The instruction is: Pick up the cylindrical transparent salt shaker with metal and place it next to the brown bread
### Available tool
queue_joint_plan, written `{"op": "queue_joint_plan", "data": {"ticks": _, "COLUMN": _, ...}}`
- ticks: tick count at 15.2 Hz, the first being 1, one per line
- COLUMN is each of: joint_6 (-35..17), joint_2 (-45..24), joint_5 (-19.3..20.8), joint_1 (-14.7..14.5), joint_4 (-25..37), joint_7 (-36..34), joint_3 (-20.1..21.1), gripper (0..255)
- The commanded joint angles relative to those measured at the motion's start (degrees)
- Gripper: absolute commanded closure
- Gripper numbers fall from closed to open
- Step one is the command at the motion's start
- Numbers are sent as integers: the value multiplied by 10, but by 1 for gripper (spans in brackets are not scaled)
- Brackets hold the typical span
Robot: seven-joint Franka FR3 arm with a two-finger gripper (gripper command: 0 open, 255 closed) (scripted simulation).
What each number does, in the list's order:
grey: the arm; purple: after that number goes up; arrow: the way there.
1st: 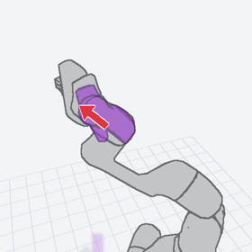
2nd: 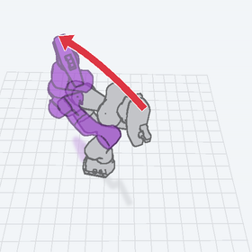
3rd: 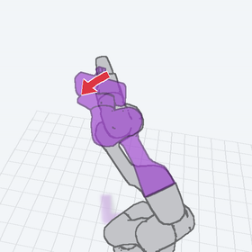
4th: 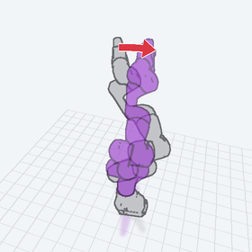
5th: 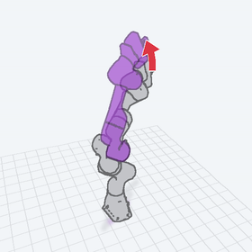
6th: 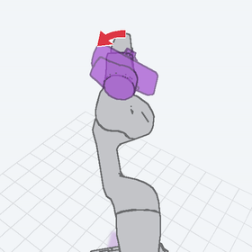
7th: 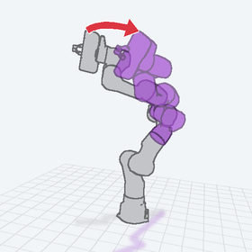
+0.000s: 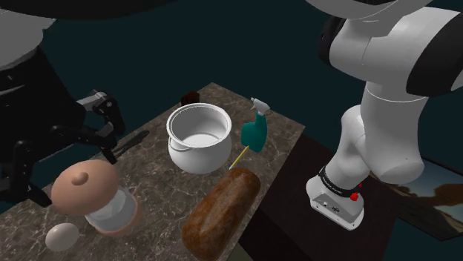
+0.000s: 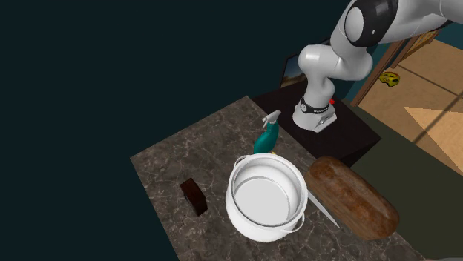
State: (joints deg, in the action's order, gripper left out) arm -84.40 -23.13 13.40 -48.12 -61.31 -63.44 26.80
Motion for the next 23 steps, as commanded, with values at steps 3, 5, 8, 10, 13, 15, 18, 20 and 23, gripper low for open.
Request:
{"op": "queue_joint_plan", "data": {"ticks": 3, "joint_6": -41, "joint_2": 14, "joint_5": -7, "joint_1": 10, "joint_4": -55, "joint_7": -3, "joint_3": 1, "gripper": 255}}
{"op": "queue_joint_plan", "data": {"ticks": 5, "joint_6": -61, "joint_2": 21, "joint_5": -10, "joint_1": 15, "joint_4": -81, "joint_7": -3, "joint_3": 1, "gripper": 255}}
{"op": "queue_joint_plan", "data": {"ticks": 8, "joint_6": -88, "joint_2": 30, "joint_5": -14, "joint_1": 22, "joint_4": -117, "joint_7": -4, "joint_3": 1, "gripper": 255}}
{"op": "queue_joint_plan", "data": {"ticks": 10, "joint_6": -106, "joint_2": 34, "joint_5": -15, "joint_1": 25, "joint_4": -138, "joint_7": -5, "joint_3": 1, "gripper": 255}}
{"op": "queue_joint_plan", "data": {"ticks": 13, "joint_6": -131, "joint_2": 39, "joint_5": -17, "joint_1": 29, "joint_4": -169, "joint_7": -6, "joint_3": 0, "gripper": 255}}
{"op": "queue_joint_plan", "data": {"ticks": 15, "joint_6": -148, "joint_2": 41, "joint_5": -18, "joint_1": 32, "joint_4": -187, "joint_7": -7, "joint_3": 0, "gripper": 255}}
{"op": "queue_joint_plan", "data": {"ticks": 18, "joint_6": -172, "joint_2": 43, "joint_5": -18, "joint_1": 34, "joint_4": -213, "joint_7": -8, "joint_3": -1, "gripper": 255}}
{"op": "queue_joint_plan", "data": {"ticks": 20, "joint_6": -187, "joint_2": 44, "joint_5": -18, "joint_1": 36, "joint_4": -229, "joint_7": -10, "joint_3": -1, "gripper": 255}}
{"op": "queue_joint_plan", "data": {"ticks": 23, "joint_6": -210, "joint_2": 43, "joint_5": -17, "joint_1": 38, "joint_4": -252, "joint_7": -12, "joint_3": -2, "gripper": 255}}
